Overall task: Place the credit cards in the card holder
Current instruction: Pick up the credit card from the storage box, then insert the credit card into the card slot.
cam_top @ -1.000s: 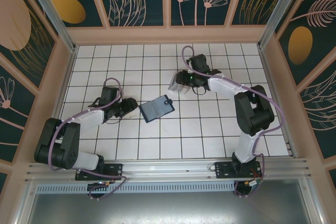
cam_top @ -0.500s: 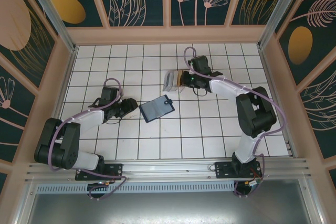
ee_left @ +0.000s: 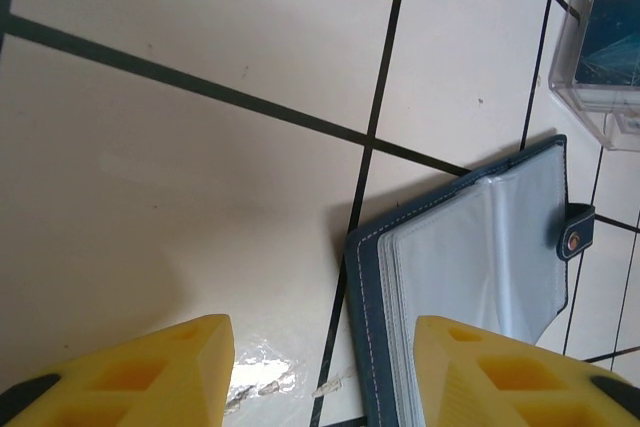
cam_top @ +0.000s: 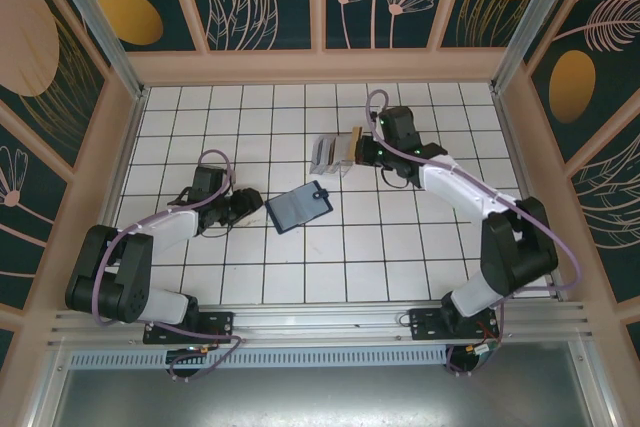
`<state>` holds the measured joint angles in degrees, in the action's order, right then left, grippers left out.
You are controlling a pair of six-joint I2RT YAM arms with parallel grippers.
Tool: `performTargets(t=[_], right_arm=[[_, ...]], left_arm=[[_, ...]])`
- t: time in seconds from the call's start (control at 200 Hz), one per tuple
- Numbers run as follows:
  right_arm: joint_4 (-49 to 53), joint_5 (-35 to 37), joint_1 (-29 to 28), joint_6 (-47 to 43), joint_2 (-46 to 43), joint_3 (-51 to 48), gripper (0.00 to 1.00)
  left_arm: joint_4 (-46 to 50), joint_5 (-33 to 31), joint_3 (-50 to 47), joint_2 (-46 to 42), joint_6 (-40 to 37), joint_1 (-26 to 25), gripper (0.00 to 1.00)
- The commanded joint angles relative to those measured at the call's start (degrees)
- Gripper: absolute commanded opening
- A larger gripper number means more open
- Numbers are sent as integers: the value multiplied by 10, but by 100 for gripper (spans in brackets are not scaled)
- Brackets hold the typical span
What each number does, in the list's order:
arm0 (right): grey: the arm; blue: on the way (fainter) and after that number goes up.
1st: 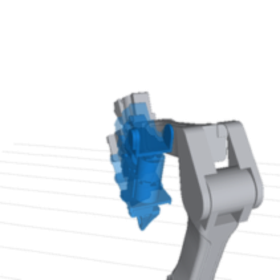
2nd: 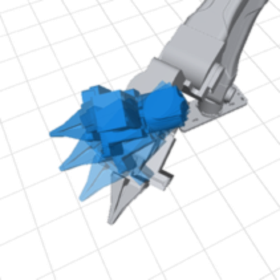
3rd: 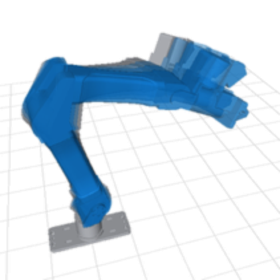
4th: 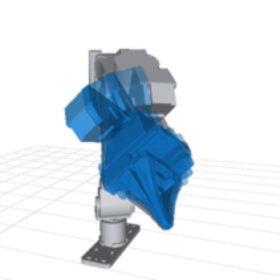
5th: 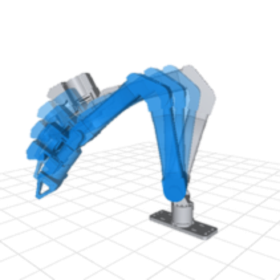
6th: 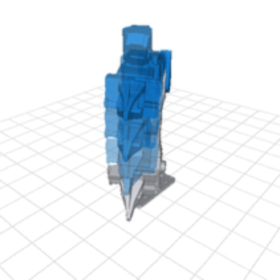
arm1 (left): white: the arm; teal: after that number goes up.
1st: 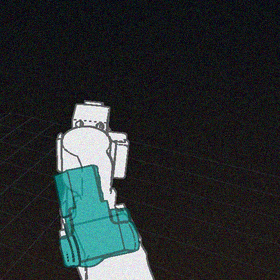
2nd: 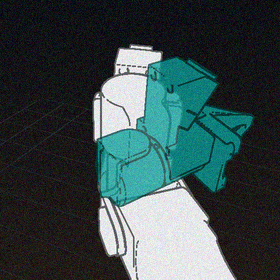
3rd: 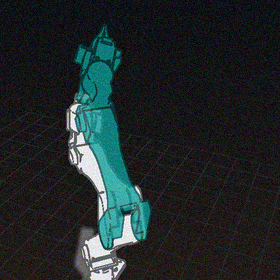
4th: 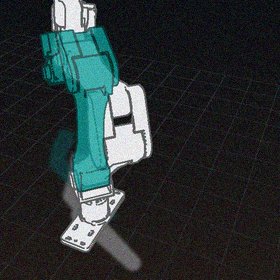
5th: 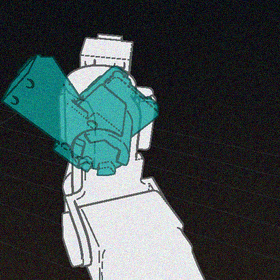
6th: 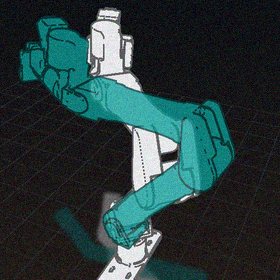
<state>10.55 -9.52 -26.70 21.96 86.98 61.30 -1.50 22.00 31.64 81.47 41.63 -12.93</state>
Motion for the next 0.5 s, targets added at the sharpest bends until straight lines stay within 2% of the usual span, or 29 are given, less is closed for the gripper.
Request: performTargets(t=[0.0, 0.14, 0.32, 0.495], right_arm=[[-6, -38, -10, -60, -51, -37, 0], [-58, -117, -43, -110, -71, -73, 0], [-27, -224, -76, -172, 18, -26, 0], [115, -276, -75, -227, 155, 86, 0]], left_arm=[[2, 19, -10, -12, -10, 4, 51], [1, 21, -16, -16, -10, 5, 51], [7, 47, -14, -30, 11, 4, 51], [38, 41, -11, -39, 4, 4, 51]])
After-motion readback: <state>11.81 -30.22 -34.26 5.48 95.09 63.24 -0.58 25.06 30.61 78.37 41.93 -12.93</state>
